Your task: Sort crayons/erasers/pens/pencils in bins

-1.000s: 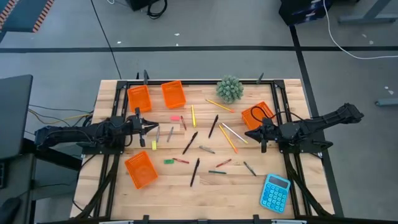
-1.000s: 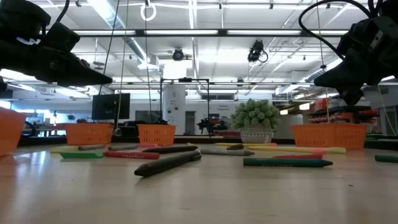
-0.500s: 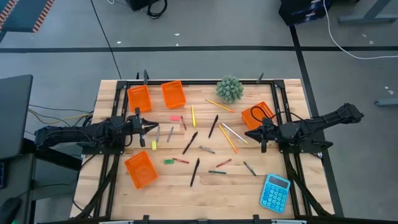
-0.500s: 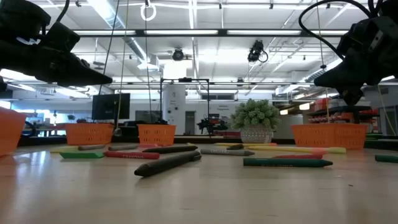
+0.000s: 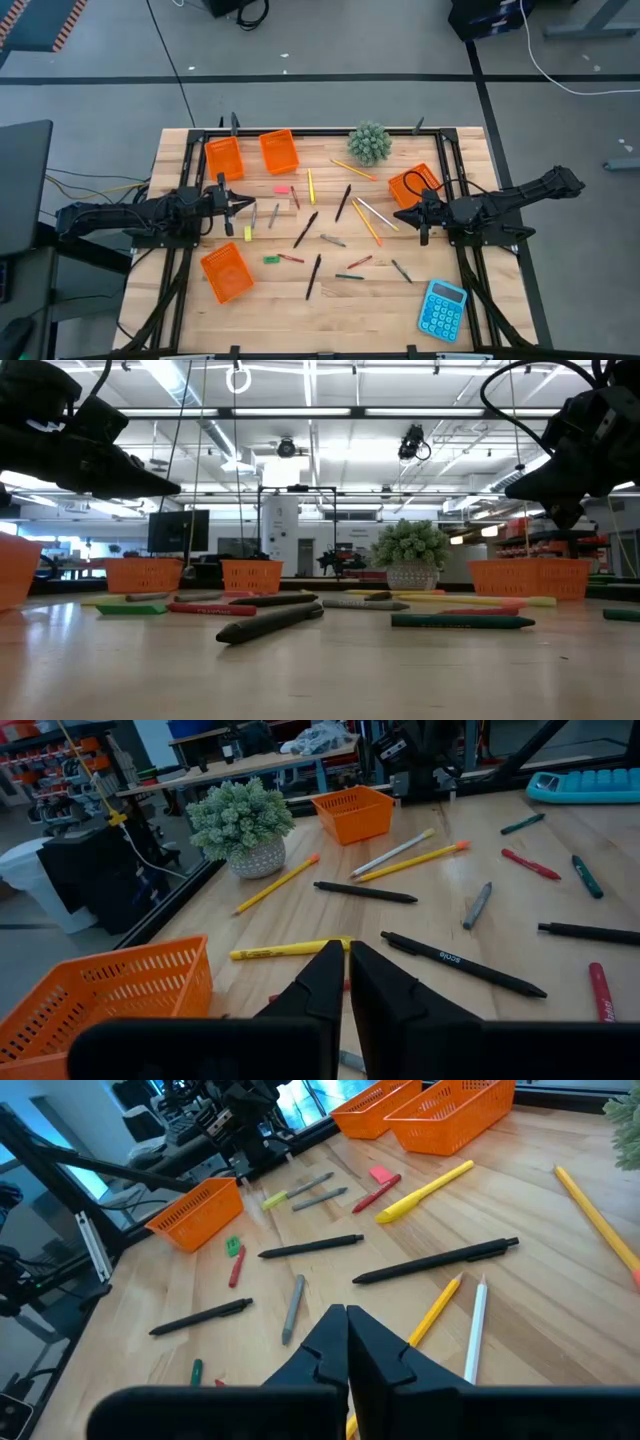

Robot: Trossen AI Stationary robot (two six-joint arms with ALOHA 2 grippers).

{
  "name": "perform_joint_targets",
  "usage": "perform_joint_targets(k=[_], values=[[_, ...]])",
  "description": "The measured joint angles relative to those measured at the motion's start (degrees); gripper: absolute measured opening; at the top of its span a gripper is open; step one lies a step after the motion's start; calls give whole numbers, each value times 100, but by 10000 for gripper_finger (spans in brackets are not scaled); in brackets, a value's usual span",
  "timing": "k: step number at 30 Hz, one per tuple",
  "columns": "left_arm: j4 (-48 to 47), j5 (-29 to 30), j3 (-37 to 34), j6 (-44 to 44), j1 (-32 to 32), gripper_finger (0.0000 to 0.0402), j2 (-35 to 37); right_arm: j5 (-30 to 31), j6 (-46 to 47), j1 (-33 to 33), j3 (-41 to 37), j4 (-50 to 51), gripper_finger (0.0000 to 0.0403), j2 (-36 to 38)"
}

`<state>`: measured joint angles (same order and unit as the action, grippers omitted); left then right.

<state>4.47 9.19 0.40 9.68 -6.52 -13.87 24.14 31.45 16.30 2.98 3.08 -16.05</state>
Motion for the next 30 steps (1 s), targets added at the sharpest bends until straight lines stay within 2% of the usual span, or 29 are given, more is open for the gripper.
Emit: perform_joint_targets(k=[3, 9, 11, 13, 15, 18, 20, 21, 26, 30], values=[[0, 3, -2, 162, 0, 36, 1, 0, 0, 1, 0, 0, 8, 0], [103, 213, 0, 1175, -11, 28, 0, 159, -186, -62, -1, -7, 8, 1], [320, 206, 0, 649, -11, 26, 0, 160, -151, -109, -2, -53, 8, -1], [920, 227, 0, -553, -14, 26, -2, 279, 123, -201, -2, -340, 8, -1], [1778, 365, 0, -1360, -38, 26, 1, 731, 616, -380, -2, -879, 8, -1], [2678, 502, 80, -1529, -118, 29, 4, 1664, 1543, -732, -2, -1776, 8, -2], [2675, 503, 415, -1502, -189, 32, -8, 1998, 1905, -991, 26, -2190, 8, -10], [2544, 505, 624, -1504, -235, 33, -34, 1983, 1920, -1120, 105, -2200, 8, -21], [1525, 520, 1879, -1593, -488, 31, -639, 1269, 1105, -1609, 938, -2212, 8, -480], [1432, 520, 2716, -1771, -642, 26, -1270, 1278, 707, -1928, 1828, -2207, 8, -1098]])
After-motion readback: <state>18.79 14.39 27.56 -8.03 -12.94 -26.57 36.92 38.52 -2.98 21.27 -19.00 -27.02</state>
